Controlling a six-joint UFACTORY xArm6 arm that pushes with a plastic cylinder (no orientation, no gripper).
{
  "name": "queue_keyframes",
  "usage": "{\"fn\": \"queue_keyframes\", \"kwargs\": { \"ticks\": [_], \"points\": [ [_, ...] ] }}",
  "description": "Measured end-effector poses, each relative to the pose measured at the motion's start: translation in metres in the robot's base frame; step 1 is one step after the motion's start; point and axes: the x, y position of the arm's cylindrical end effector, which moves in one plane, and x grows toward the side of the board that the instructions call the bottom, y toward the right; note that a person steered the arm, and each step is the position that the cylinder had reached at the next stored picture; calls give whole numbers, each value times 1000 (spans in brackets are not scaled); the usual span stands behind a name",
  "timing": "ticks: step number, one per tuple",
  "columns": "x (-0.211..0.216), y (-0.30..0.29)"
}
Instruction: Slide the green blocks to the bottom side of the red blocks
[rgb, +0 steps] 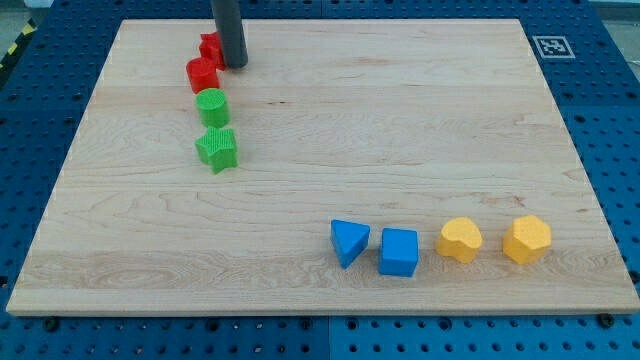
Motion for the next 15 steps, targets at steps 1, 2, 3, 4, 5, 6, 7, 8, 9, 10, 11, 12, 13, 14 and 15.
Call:
{"fn": "queue_keyframes", "kwargs": {
  "ticks": [1, 2, 3, 4, 5, 6, 7, 8, 9, 10, 11, 12, 13, 14, 15],
  "points": [
    [-1, -5],
    [4, -5],
    [28, 7],
    [49, 29],
    [50, 33],
    [50, 33],
    [57, 39],
    [84, 44],
    [97, 44],
    [98, 39],
    [98, 21],
    [99, 4],
    [102, 2],
    [111, 22],
    [134, 35]
  ]
}}
